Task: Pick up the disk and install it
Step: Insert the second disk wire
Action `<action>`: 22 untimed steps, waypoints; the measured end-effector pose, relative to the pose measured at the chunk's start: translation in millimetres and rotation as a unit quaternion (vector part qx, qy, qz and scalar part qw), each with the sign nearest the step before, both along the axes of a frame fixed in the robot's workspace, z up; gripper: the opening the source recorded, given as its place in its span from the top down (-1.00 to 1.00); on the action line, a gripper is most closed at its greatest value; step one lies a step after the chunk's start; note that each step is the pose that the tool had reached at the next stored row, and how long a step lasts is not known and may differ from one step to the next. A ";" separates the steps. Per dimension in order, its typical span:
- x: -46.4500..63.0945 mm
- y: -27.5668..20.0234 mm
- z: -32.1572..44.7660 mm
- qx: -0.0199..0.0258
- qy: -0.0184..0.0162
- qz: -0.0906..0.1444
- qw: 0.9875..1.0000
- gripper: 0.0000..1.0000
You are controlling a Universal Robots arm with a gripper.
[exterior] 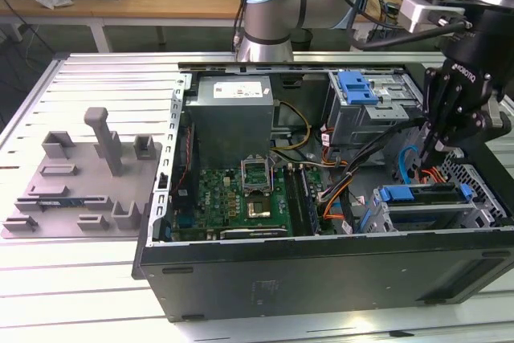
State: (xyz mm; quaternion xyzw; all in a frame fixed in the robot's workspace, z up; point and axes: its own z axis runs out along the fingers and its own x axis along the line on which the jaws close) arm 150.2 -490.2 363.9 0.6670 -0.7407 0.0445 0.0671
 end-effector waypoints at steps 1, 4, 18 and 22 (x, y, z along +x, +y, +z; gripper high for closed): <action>0.0 -1.7 0.0 0.002 -0.001 0.000 1.000 0.68; 0.0 -6.6 0.0 0.007 -0.005 0.000 1.000 0.68; -3.9 -23.7 -1.8 0.045 -0.016 0.000 0.999 0.68; -4.0 -27.9 -2.3 0.056 -0.018 0.003 0.998 0.68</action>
